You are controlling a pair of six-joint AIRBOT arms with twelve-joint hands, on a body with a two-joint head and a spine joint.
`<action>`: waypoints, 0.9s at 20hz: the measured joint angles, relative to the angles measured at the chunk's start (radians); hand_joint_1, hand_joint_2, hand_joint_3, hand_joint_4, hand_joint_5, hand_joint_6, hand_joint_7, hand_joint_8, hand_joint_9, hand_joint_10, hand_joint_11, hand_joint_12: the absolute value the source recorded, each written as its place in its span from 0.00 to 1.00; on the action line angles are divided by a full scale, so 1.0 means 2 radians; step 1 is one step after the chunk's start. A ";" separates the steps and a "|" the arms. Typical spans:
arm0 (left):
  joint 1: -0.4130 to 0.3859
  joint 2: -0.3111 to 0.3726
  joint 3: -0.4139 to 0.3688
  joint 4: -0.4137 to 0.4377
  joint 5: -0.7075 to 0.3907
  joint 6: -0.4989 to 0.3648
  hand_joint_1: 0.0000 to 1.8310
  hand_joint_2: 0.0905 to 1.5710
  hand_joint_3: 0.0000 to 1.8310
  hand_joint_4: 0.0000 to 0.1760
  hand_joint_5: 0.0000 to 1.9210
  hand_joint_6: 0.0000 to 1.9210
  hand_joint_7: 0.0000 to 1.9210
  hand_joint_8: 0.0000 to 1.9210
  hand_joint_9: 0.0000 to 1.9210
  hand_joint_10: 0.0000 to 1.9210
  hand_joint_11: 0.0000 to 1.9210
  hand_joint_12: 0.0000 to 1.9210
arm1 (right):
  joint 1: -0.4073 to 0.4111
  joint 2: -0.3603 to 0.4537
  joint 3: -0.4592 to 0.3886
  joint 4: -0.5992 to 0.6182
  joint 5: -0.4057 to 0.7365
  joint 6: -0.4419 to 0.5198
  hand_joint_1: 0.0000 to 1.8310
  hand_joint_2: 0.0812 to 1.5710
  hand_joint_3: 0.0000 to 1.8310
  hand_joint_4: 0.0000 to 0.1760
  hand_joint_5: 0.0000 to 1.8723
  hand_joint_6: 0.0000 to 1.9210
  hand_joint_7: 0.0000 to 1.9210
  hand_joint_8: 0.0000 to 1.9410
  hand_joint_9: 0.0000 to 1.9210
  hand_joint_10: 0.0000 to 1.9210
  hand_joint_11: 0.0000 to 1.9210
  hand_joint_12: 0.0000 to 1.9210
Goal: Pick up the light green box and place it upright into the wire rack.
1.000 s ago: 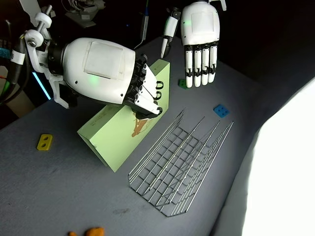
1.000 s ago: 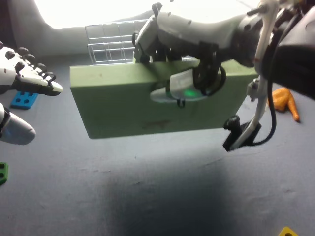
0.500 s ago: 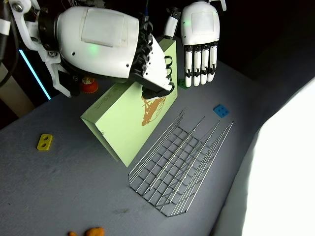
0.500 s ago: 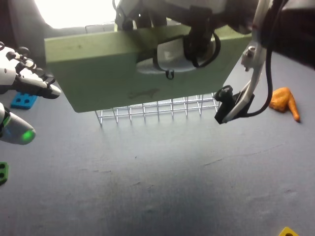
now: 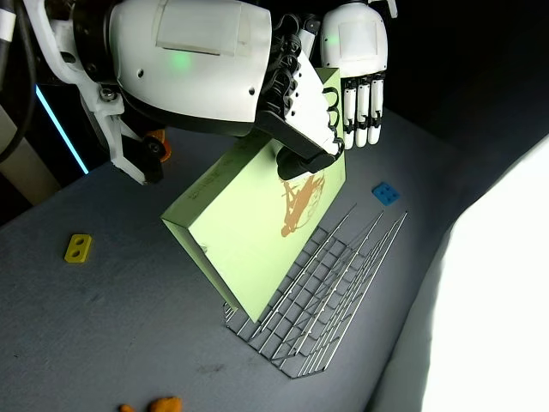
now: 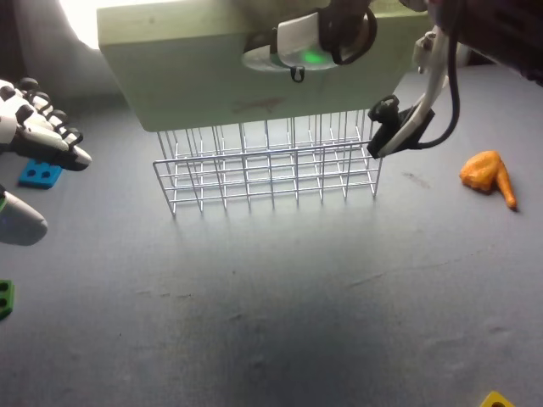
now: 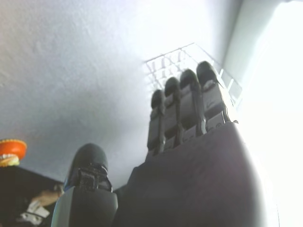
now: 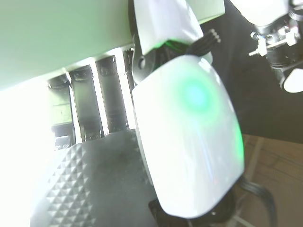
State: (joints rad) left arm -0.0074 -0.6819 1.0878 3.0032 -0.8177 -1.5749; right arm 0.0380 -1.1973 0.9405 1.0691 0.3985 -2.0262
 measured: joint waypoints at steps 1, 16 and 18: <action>0.000 0.000 0.000 0.000 -0.001 0.000 0.05 0.79 0.00 0.00 0.05 0.00 0.03 0.00 0.01 0.00 0.00 0.00 | -0.003 -0.003 0.004 0.000 0.001 0.001 0.67 0.71 0.00 0.00 0.52 0.46 0.47 0.68 0.41 0.70 0.31 0.90; 0.000 -0.001 0.005 0.000 -0.001 0.000 0.08 0.78 0.00 0.00 0.09 0.00 0.05 0.00 0.04 0.00 0.00 0.06 | -0.031 -0.032 0.038 0.003 0.001 0.007 0.69 0.71 0.00 0.00 0.55 0.38 0.47 0.70 0.37 0.77 0.26 0.97; 0.000 -0.001 0.005 0.000 -0.001 0.000 0.06 0.78 0.00 0.00 0.07 0.00 0.04 0.00 0.02 0.00 0.00 0.03 | -0.034 -0.038 0.048 0.005 0.000 0.018 0.68 0.70 0.00 0.00 0.56 0.38 0.47 0.69 0.37 0.78 0.26 0.98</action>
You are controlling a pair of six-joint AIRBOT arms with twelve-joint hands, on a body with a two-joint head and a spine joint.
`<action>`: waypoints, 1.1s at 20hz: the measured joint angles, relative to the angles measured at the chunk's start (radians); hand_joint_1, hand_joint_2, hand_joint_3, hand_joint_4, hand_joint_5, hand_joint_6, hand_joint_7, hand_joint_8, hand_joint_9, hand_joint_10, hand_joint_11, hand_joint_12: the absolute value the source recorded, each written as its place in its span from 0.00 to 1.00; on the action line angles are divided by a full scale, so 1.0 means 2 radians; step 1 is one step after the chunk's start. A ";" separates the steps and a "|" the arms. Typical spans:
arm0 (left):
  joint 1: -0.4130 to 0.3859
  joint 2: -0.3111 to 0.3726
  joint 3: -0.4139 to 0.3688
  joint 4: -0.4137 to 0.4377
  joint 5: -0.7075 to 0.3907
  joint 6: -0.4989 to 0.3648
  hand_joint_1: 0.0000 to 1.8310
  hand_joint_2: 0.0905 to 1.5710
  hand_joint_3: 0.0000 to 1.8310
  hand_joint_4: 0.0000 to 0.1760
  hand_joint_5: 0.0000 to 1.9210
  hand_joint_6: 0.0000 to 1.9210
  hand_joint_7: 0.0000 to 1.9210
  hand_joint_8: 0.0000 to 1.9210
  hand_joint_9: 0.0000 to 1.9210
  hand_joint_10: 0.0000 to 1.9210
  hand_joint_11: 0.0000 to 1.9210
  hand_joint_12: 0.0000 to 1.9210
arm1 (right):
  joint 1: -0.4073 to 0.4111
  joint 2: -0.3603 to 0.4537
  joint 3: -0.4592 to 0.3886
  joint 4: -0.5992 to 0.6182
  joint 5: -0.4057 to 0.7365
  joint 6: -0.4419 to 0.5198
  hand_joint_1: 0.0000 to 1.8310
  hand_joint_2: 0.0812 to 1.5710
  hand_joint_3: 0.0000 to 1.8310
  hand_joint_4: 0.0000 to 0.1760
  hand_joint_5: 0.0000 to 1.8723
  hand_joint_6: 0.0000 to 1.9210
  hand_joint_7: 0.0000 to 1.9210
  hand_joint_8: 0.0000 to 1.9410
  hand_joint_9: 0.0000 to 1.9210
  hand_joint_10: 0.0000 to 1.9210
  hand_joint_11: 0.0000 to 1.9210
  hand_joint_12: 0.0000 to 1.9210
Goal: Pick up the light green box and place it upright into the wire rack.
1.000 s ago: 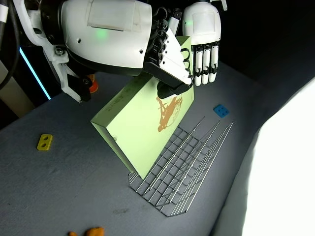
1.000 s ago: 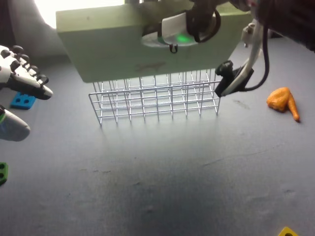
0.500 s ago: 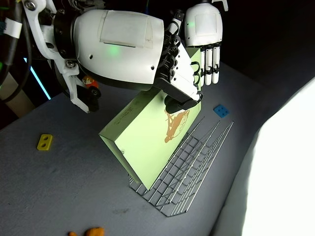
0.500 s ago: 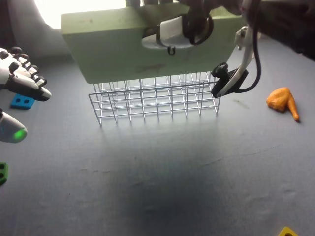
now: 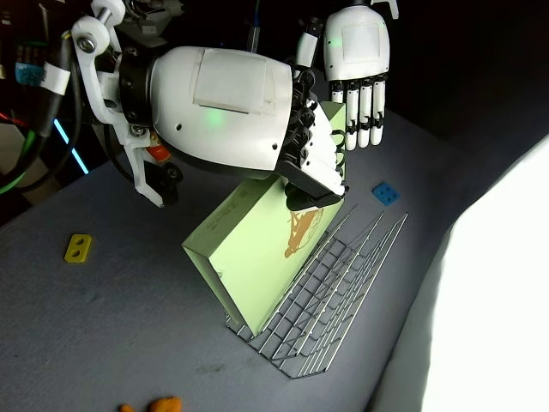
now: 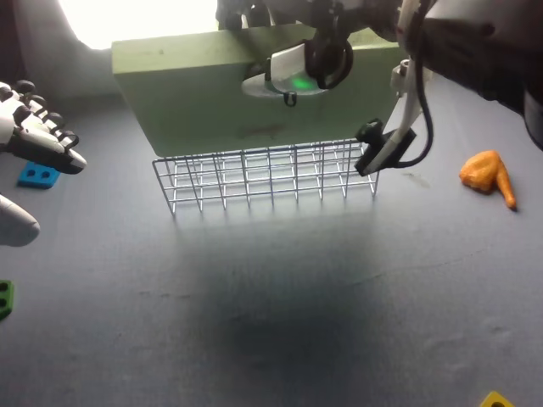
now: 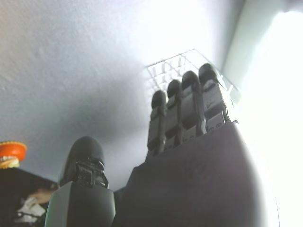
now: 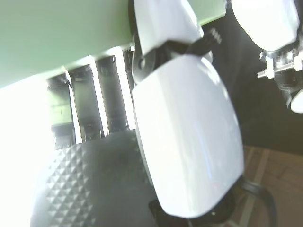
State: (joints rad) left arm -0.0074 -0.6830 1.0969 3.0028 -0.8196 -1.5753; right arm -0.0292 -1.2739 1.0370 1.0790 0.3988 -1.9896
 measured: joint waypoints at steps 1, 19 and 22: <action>0.000 0.000 0.000 0.000 0.000 0.000 0.06 0.78 0.00 0.00 0.06 0.00 0.05 0.01 0.03 0.00 0.01 0.03 | 0.000 -0.002 0.004 0.017 -0.005 0.000 0.68 0.70 0.00 0.00 0.53 0.44 0.51 0.62 0.43 0.72 0.30 0.93; 0.001 -0.004 0.000 0.000 0.000 0.000 0.00 0.79 0.00 0.00 0.04 0.00 0.06 0.00 0.02 0.00 0.00 0.00 | -0.023 -0.057 0.086 0.072 -0.049 0.011 0.67 0.70 0.00 0.00 0.50 0.50 0.51 0.60 0.44 0.68 0.31 0.92; 0.001 -0.004 0.000 0.000 0.000 0.000 0.00 0.79 0.00 0.06 0.01 0.00 0.04 0.00 0.01 0.00 0.00 0.00 | -0.032 -0.068 0.100 0.071 -0.048 0.013 0.67 0.71 0.00 0.00 0.49 0.50 0.50 0.64 0.43 0.69 0.31 0.92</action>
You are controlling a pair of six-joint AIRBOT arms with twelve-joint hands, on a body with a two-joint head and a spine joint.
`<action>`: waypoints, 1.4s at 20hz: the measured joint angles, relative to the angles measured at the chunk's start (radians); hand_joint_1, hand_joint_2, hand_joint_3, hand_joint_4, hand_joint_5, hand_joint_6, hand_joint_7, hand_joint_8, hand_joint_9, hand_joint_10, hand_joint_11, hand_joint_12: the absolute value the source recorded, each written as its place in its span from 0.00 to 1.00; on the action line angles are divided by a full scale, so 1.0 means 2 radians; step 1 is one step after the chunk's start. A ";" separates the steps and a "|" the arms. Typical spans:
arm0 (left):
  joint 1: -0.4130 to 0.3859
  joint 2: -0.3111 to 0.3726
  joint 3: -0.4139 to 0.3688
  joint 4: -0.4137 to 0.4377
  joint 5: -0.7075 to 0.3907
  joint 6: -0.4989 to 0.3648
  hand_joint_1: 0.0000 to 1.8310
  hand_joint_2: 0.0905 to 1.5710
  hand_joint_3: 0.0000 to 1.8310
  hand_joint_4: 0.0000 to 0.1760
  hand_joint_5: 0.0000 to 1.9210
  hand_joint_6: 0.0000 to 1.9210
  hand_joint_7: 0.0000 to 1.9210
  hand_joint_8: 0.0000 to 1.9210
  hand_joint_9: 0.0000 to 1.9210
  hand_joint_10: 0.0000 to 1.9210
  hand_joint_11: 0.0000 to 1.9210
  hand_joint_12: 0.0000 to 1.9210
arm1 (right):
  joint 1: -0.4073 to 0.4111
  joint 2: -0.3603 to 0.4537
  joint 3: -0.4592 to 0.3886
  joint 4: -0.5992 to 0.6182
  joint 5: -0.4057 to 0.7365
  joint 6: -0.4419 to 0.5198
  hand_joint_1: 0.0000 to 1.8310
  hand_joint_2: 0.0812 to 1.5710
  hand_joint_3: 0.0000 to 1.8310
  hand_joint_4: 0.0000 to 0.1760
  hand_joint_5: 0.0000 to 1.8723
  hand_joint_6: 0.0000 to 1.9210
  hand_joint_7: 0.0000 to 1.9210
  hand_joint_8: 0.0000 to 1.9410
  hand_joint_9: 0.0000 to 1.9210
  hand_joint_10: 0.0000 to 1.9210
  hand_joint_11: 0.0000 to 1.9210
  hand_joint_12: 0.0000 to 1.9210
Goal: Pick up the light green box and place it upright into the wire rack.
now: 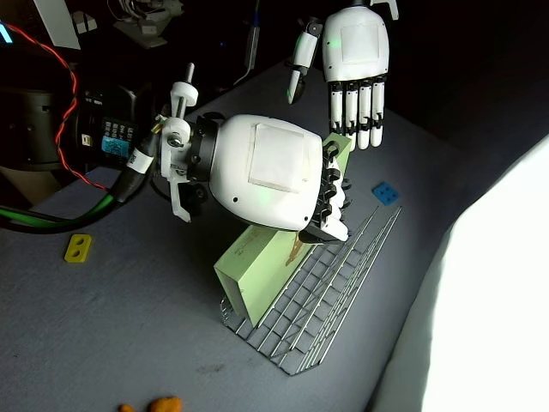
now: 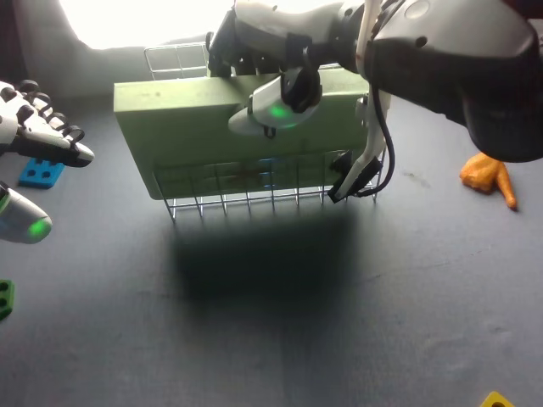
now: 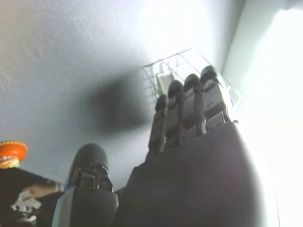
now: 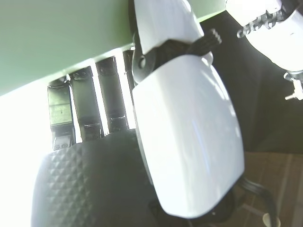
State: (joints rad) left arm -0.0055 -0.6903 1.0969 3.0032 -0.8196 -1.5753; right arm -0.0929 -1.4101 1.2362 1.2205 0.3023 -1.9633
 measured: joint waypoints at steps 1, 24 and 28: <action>0.000 0.000 0.000 0.000 0.000 0.000 0.00 0.79 0.00 0.08 0.01 0.00 0.03 0.00 0.00 0.00 0.00 0.00 | -0.003 -0.002 0.003 0.000 0.000 0.000 0.67 0.71 0.00 0.00 0.50 0.48 0.50 0.64 0.43 0.70 0.32 0.92; 0.000 -0.002 -0.002 0.000 0.000 0.000 0.04 0.79 0.00 0.00 0.03 0.00 0.05 0.00 0.01 0.00 0.00 0.00 | -0.008 -0.006 0.020 0.001 -0.005 0.009 0.41 0.68 0.00 0.00 0.25 0.02 0.34 0.05 0.18 0.53 0.04 0.91; 0.000 -0.002 -0.002 0.000 0.000 0.000 0.05 0.79 0.00 0.00 0.02 0.00 0.05 0.00 0.01 0.00 0.00 0.00 | 0.010 0.014 0.001 0.002 -0.012 0.005 0.43 0.67 0.00 0.00 0.25 0.01 0.35 0.04 0.19 0.53 0.04 0.90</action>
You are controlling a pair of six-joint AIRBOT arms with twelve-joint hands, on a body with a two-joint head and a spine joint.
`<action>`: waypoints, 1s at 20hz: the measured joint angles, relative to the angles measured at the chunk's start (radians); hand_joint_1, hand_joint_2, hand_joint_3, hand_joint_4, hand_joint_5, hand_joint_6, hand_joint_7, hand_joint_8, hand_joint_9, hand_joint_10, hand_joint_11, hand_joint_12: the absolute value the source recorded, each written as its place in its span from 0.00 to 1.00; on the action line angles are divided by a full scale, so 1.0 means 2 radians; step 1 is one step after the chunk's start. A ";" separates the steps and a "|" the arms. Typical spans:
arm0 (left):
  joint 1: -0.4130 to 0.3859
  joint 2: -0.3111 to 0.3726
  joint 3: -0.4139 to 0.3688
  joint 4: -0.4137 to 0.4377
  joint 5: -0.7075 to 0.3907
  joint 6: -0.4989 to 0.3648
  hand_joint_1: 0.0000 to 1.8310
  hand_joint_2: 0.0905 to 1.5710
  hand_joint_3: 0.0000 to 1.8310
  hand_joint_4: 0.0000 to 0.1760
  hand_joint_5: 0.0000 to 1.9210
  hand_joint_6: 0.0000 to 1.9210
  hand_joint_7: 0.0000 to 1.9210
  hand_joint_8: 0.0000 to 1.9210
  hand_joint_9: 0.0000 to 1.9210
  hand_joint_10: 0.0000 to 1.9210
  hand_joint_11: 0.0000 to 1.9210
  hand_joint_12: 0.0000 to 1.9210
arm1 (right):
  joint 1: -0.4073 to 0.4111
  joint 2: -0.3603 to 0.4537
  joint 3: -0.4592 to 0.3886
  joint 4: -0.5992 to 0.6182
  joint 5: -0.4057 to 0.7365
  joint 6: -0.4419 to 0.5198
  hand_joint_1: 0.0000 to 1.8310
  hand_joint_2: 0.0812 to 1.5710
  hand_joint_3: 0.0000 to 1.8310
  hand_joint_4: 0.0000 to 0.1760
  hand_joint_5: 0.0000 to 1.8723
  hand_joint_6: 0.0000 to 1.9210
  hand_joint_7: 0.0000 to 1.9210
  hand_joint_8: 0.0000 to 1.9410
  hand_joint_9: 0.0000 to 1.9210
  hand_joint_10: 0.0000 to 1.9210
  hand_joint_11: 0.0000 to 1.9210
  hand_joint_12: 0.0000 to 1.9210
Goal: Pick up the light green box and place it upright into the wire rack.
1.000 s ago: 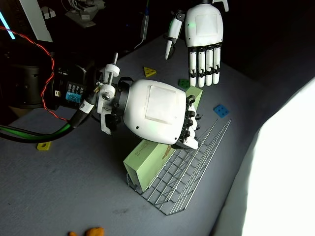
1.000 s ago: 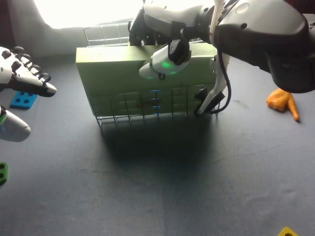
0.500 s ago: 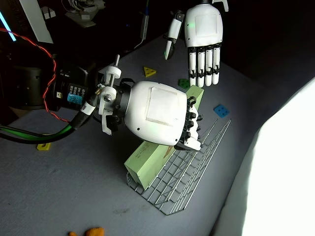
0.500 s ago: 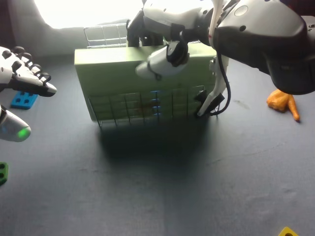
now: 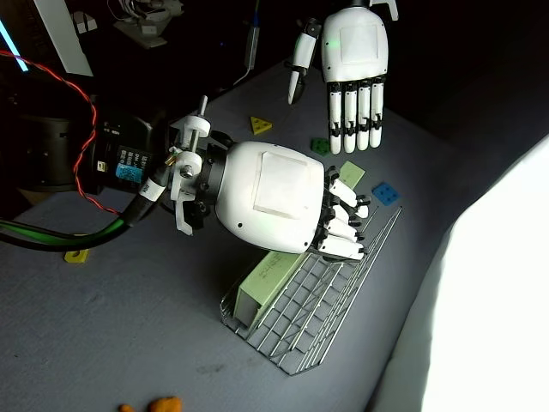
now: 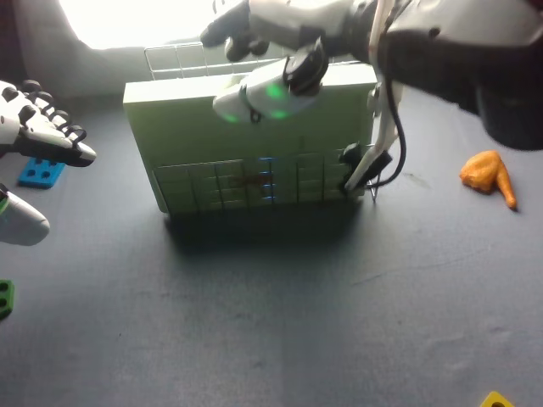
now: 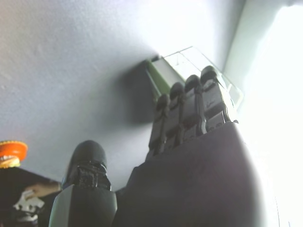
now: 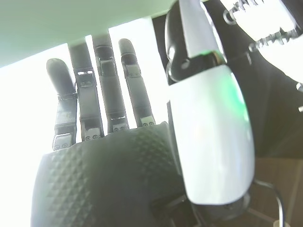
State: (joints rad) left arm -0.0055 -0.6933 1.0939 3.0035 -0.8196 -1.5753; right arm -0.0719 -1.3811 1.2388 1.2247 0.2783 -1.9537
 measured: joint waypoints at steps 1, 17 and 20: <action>0.000 0.000 0.000 0.000 0.000 0.000 0.05 0.79 0.00 0.00 0.03 0.00 0.05 0.00 0.02 0.01 0.00 0.00 | 0.008 0.008 -0.007 -0.004 0.000 -0.013 0.44 0.67 0.00 0.00 0.24 0.01 0.34 0.03 0.18 0.53 0.04 0.90; 0.000 0.000 -0.019 -0.001 0.003 -0.006 0.06 0.78 0.00 0.00 0.39 0.01 0.44 0.02 0.39 0.10 0.09 0.76 | -0.011 0.257 -0.176 -0.240 0.011 0.130 0.14 0.75 0.00 0.00 0.47 0.24 0.46 0.36 0.33 0.68 0.18 0.93; 0.000 0.006 -0.032 -0.001 0.002 -0.007 0.02 0.80 0.00 0.00 0.48 0.02 0.48 0.22 0.33 0.58 0.19 0.84 | -0.011 0.300 -0.201 -0.241 -0.011 0.139 0.07 0.77 0.00 0.00 0.36 0.65 0.40 0.66 0.32 0.77 0.20 0.98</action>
State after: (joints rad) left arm -0.0051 -0.6815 1.0306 3.0024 -0.8154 -1.5898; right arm -0.0948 -0.7818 0.8360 0.7429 0.2554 -1.6752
